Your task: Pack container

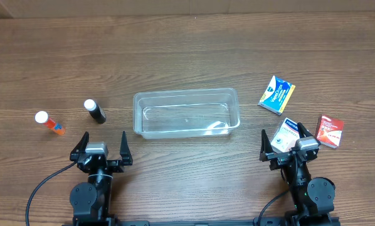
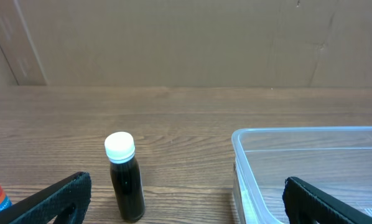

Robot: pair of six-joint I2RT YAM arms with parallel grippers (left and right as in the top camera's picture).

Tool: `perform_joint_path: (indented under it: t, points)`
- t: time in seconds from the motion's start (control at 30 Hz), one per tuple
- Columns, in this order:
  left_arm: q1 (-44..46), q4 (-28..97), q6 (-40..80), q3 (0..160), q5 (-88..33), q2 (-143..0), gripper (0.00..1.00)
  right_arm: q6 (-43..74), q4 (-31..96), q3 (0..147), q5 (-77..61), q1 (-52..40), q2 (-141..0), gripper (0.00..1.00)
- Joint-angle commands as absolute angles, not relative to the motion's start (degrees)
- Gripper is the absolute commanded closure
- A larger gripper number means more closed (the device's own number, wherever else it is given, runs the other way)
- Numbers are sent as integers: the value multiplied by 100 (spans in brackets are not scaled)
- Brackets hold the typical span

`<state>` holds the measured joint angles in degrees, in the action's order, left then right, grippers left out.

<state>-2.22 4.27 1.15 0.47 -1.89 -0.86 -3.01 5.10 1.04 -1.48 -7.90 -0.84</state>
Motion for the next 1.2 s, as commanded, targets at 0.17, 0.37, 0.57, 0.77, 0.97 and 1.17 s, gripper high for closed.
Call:
perform_joint_path:
  t: [0.17,0.37,0.57,0.77,0.97,1.17]
  points:
    - [-185,438,169,27,-126,-25,0,-303,475,47,-113,-766,-16,0]
    - [-185,436,169,27,-126,-25,0,-303,475,47,-115,-766,-16,0]
    - [-185,436,169,27,-126,-25,0,-303,475,47,-115,-766,-16,0]
    - [-185,438,169,27,-99,-25,0,-303,475,47,-115,-766,-16,0]
    - [-185,436,172,27,-108,-25,0,-298,473,47,-117,-766,-16,0]
    - [-185,449,285,43,-152,-25,0,198,707,303,-115,-766,-19,0]
